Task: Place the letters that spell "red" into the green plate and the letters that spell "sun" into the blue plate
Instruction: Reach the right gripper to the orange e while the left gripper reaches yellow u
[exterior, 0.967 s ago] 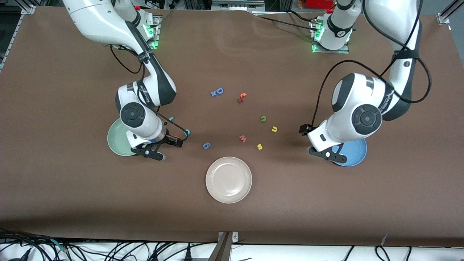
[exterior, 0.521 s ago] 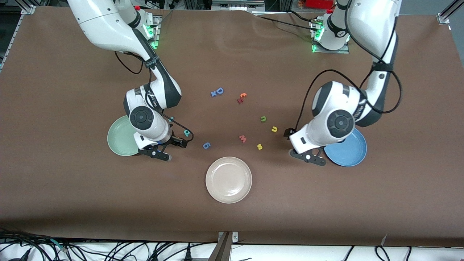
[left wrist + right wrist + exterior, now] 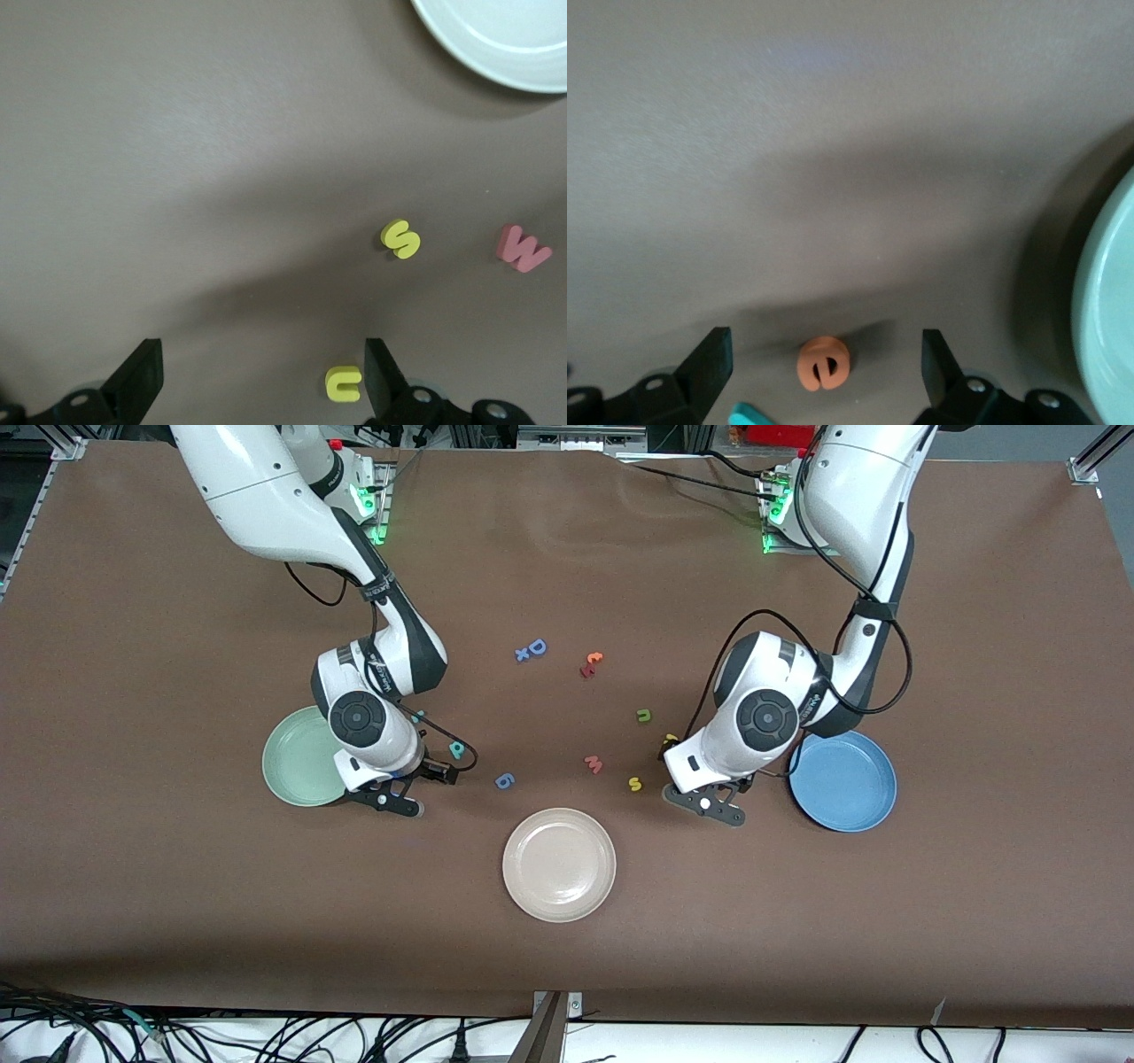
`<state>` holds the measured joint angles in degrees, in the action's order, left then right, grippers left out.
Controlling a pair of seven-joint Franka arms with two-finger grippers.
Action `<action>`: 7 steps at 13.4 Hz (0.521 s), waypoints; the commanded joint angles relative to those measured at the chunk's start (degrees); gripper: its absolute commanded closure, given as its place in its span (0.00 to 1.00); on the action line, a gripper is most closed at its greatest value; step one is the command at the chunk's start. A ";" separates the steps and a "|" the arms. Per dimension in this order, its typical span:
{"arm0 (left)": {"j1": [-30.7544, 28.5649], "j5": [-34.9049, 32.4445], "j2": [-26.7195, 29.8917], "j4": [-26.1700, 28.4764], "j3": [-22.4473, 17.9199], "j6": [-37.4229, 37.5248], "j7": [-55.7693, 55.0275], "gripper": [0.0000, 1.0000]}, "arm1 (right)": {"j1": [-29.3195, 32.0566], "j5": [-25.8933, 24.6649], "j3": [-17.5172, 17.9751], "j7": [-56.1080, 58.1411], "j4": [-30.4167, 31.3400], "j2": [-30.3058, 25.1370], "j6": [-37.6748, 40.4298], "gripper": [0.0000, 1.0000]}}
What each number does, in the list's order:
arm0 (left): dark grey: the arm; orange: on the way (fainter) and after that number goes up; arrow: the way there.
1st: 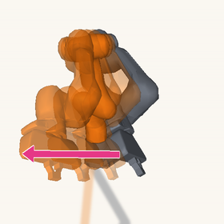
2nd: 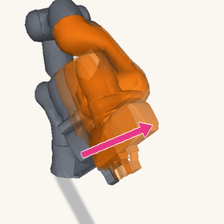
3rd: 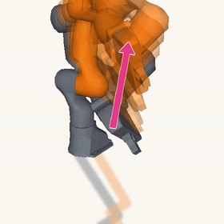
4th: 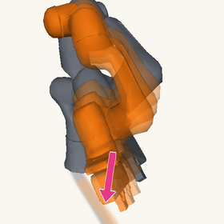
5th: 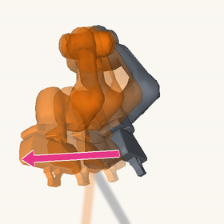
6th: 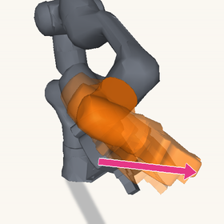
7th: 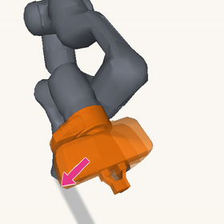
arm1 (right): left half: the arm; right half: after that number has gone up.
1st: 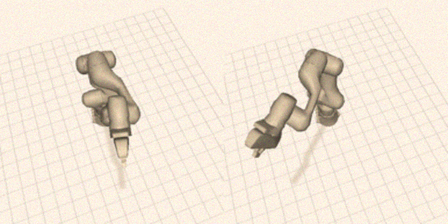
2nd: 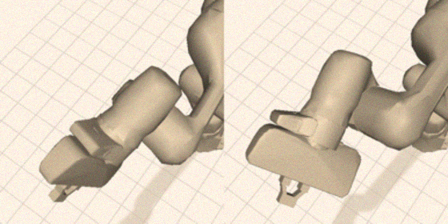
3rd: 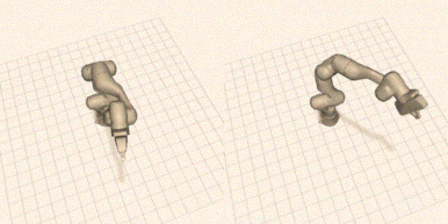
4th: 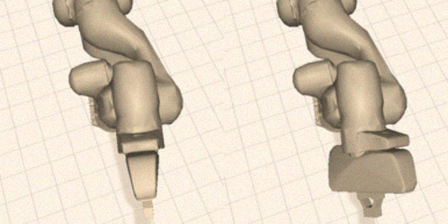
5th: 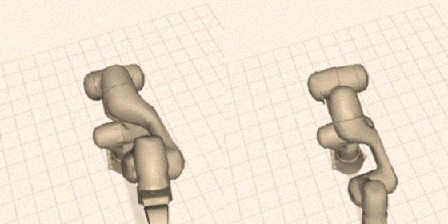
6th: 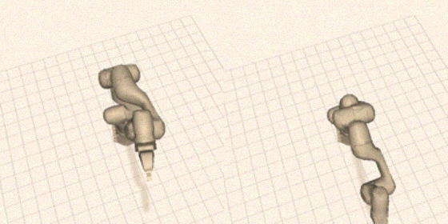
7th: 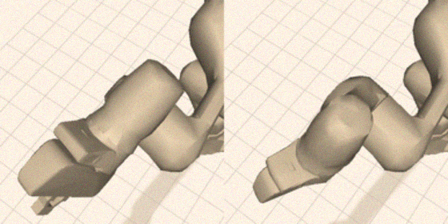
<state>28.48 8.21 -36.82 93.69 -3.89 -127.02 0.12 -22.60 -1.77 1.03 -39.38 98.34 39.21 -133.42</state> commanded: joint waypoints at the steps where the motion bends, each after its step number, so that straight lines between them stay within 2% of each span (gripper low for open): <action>1: 2.36 1.63 1.57 5.08 -0.77 -4.45 -1.26 0.00 | -0.69 -0.78 -0.42 -1.48 1.94 -0.28 -1.23 0.24; 7: 5.26 1.19 4.38 14.31 -0.77 -12.19 -3.46 0.00 | -0.69 -0.69 -0.24 -3.33 2.99 -0.28 -3.86 0.24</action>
<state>32.47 8.21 -35.90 103.18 -3.83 -137.02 -3.40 -22.70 -1.77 1.04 -40.82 99.88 39.44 -135.17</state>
